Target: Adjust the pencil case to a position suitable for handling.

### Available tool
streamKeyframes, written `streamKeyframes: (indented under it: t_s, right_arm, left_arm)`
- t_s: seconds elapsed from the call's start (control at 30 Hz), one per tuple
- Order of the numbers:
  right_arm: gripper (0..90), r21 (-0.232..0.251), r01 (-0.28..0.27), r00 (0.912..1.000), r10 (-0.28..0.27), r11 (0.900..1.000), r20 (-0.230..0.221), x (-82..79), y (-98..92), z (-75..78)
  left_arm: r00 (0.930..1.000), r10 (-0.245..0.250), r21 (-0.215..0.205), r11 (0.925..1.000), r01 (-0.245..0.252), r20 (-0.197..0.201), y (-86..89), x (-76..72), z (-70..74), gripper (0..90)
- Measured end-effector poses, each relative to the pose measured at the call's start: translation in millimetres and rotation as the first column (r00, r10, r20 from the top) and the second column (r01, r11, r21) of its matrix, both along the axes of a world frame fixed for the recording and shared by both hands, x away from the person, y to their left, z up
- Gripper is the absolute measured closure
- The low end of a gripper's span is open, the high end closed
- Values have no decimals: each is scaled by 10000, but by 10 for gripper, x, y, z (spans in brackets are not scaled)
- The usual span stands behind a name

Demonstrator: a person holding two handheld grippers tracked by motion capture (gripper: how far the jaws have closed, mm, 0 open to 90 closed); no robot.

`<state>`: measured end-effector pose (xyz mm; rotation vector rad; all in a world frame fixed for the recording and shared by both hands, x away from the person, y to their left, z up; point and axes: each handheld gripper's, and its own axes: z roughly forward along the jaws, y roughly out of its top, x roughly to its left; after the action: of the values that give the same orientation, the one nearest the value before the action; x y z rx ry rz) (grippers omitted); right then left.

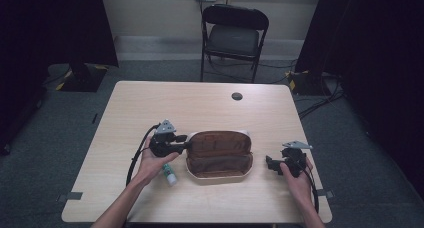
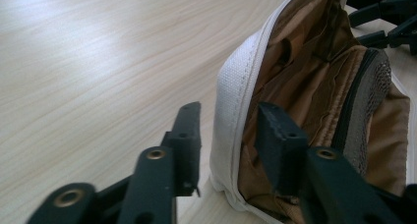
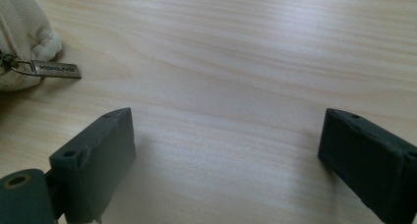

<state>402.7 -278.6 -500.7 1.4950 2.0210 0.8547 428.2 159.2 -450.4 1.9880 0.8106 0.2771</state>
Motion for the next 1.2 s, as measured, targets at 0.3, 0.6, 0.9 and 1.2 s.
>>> streamKeyframes:
  t_s: [0.3,0.6,0.9,1.2]
  right_arm:
    - [61,1,-1,10000,1,10000,0,0,0,0]
    - [61,-3,2,10000,-2,10000,-2,0,0,0]
    - [61,2,15,10000,-15,10000,1,0,1,0]
    - [60,-29,43,10000,-43,10000,-1,2,1,0]
  left_arm:
    - [9992,186,-259,9995,-196,-365,151,-72,74,370]
    - [9980,528,-387,9978,-541,-358,313,-227,144,392]
    - [9971,468,-144,9988,-478,-607,584,-404,36,382]
    - [9898,1004,141,9949,-995,-1006,801,-593,-51,358]
